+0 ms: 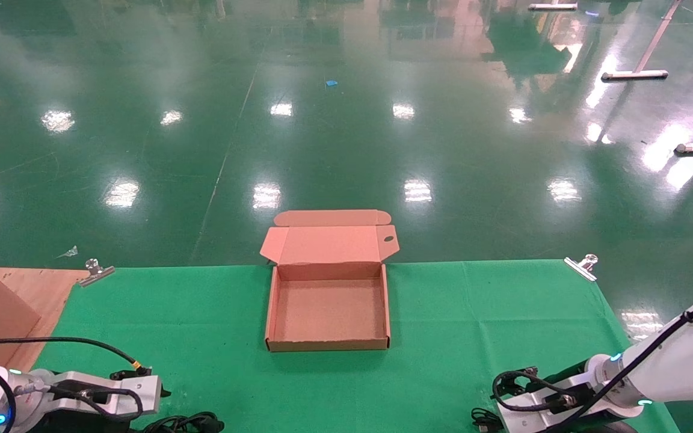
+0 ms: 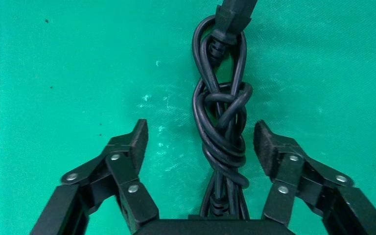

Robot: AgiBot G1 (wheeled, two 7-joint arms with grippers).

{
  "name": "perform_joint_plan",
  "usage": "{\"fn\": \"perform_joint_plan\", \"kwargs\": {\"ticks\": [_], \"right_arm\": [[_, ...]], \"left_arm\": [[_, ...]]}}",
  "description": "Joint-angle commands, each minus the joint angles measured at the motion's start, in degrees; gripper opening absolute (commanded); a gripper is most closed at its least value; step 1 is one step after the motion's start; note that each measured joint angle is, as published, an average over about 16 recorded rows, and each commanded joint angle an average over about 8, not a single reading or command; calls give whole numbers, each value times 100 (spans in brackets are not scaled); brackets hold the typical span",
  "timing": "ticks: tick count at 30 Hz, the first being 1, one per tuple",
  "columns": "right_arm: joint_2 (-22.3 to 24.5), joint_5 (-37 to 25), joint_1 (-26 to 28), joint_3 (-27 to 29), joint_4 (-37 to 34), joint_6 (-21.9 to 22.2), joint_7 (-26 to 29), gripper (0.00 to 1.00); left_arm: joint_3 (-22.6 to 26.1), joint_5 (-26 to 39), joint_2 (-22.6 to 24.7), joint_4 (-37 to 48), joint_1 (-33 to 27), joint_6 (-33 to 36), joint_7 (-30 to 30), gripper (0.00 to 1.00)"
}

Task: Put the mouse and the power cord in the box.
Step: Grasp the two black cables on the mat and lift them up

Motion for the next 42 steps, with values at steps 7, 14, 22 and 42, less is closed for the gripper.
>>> {"fn": "perform_joint_plan", "kwargs": {"ticks": [7, 14, 22, 42], "right_arm": [[-24, 9, 8, 6, -61, 15, -56, 0], [-40, 33, 0, 24, -93, 37, -93, 0], [-23, 71, 1, 50, -126, 41, -128, 0], [272, 517, 1253, 363, 145, -834, -112, 0]], "left_arm": [[4, 6, -39, 12, 14, 25, 22, 0], [13, 19, -58, 13, 39, 74, 52, 0], [16, 23, -29, -1, 52, 170, 81, 0], [-16, -24, -68, -243, -999, 1085, 72, 0]]}}
